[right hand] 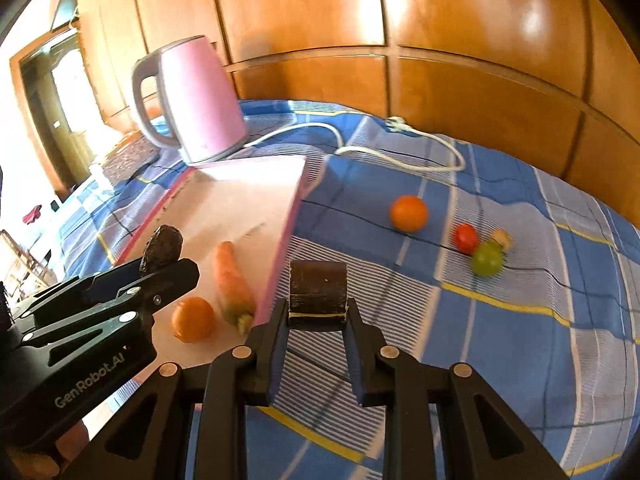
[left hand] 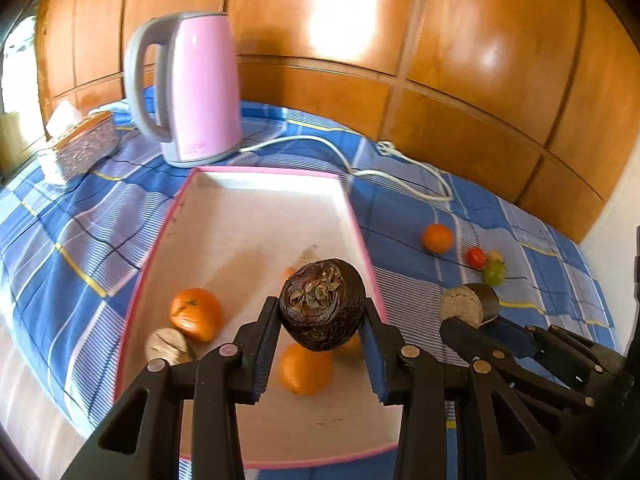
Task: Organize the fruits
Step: 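Carry the dark round fruit and dark cylinder over the pink-rimmed tray with both tools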
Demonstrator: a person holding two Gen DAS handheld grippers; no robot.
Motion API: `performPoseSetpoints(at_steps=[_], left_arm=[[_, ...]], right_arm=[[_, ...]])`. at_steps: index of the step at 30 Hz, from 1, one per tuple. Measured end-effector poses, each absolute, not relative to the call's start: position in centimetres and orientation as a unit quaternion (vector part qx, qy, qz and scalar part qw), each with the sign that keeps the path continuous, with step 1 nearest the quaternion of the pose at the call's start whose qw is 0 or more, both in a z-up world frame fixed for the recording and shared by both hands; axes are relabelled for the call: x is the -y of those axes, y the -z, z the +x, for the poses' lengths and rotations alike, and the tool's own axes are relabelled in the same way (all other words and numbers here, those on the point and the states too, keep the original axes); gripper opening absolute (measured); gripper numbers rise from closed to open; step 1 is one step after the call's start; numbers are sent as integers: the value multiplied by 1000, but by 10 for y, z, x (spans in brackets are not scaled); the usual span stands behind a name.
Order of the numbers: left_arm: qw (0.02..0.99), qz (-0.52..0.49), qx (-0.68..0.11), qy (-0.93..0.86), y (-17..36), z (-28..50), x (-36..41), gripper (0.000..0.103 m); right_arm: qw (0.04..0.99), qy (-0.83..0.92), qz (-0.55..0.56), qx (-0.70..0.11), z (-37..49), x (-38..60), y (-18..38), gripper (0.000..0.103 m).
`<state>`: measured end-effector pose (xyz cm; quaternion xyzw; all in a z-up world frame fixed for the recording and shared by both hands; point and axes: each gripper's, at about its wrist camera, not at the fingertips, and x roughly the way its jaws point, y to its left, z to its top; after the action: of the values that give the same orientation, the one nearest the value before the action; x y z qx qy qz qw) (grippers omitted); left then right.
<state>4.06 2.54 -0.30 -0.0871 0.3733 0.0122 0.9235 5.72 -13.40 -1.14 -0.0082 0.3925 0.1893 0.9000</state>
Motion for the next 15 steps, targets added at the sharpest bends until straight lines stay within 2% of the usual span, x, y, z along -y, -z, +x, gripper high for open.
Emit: performPoseSetpoints(at_steps=[15], left_arm=[[917, -107, -383, -42, 12, 57, -53, 40]], right_arm=[[891, -216, -8, -399, 88, 95, 7, 26]])
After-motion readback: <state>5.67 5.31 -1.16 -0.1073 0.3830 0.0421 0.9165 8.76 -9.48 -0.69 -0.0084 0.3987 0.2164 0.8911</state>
